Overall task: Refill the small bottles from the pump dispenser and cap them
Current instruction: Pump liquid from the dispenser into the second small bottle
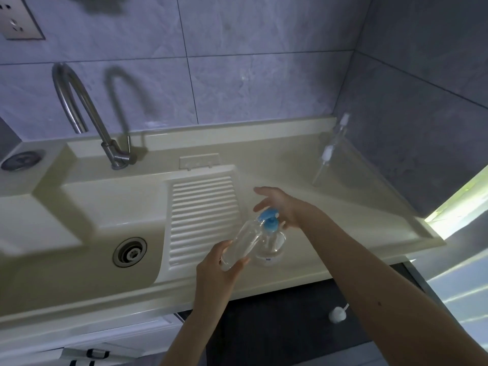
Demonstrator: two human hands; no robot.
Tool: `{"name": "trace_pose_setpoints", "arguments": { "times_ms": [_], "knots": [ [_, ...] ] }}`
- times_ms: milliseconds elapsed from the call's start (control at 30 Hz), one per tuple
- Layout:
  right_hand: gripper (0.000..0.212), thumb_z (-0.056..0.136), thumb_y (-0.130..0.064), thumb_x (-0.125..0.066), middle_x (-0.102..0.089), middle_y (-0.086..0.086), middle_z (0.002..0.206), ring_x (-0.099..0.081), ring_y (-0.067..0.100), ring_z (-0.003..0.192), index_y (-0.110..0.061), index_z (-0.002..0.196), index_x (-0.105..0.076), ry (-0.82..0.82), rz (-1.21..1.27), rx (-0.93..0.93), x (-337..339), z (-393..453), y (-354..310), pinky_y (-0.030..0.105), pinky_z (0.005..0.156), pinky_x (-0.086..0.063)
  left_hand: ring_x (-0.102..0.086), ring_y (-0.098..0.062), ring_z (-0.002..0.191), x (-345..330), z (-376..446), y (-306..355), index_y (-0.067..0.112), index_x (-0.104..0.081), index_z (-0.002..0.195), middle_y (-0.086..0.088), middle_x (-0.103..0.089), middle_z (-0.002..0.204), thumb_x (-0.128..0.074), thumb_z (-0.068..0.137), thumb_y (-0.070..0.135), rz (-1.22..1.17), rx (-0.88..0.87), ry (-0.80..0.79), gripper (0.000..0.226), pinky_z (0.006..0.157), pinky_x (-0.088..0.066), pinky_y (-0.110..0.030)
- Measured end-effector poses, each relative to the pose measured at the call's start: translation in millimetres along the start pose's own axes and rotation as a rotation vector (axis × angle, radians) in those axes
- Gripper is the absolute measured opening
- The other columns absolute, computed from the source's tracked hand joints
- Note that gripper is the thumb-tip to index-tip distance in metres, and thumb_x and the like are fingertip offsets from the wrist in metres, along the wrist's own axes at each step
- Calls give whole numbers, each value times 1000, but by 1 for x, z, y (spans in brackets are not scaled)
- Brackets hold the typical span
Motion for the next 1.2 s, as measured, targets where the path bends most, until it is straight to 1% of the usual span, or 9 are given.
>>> {"name": "trace_pose_setpoints", "arguments": {
  "times_ms": [133,233,300,433,567,700,867,1067,1200],
  "knots": [
    [57,96,-53,-38,-64,11,101,-60,21,90,-5,99,-69,142,303,312,-2,1,22,35,98,-37,-61,2,85,-3,-1,0,31,-62,106,19,-66,94,-63,61,65,-42,6,10,56,77,-51,-20],
    [79,81,-64,-42,-67,25,92,-62,27,86,9,95,-69,259,446,477,-14,0,39,27,84,-44,-62,-1,84,-5,-1,-1,30,-63,106,15,-68,94,-62,61,65,-63,8,18,57,75,-52,-21],
    [72,79,-68,-39,-67,22,82,-62,26,78,-5,80,-74,279,436,534,-19,-2,39,26,79,-46,-62,0,84,-5,-2,0,30,-63,105,15,-68,92,-63,62,64,-68,10,14,55,73,-51,-18],
    [60,84,-69,-41,-60,12,67,-57,23,66,-25,54,-69,327,403,548,-21,2,35,33,76,-44,-62,3,85,-6,-4,0,31,-63,106,15,-68,92,-73,68,53,-68,29,-8,45,72,-45,-9],
    [85,67,-87,-41,-59,22,68,-57,30,67,-6,64,-66,415,428,531,-22,10,39,45,78,-49,-62,1,84,-8,-1,0,31,-63,105,16,-68,91,-76,71,49,-47,33,-12,41,73,-46,-11],
    [51,74,-65,-37,-70,9,73,-65,36,79,-29,59,-71,536,386,555,-24,12,42,53,83,-52,-63,-7,81,-8,-1,-11,23,-65,106,13,-68,90,-77,74,36,-31,52,-1,37,71,-50,-18],
    [49,78,-60,-28,-70,1,74,-65,29,81,-40,57,-69,580,348,545,-27,12,45,51,85,-51,-63,-7,81,-8,-2,-15,24,-66,108,15,-67,90,-76,73,41,-25,70,-8,40,73,-50,-21],
    [112,65,-90,-14,-56,19,66,-51,27,64,9,82,-63,622,281,546,-26,9,43,43,68,-46,-62,0,82,-4,2,-4,28,-65,108,16,-68,91,-69,67,60,-17,24,-22,53,71,-46,-10],
    [115,66,-94,-13,-55,25,64,-53,39,62,11,76,-60,590,240,611,-24,9,36,44,64,-44,-63,0,80,0,4,-1,32,-65,105,16,-69,87,-62,61,64,-21,42,1,54,71,-47,-11]
  ]
}}
Point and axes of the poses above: each hand's wrist, its own z-axis towards the middle knuckle, its own x-axis out of the back of the hand, y = z × x, the point moved 5 cm from there along z, towards the middle knuckle
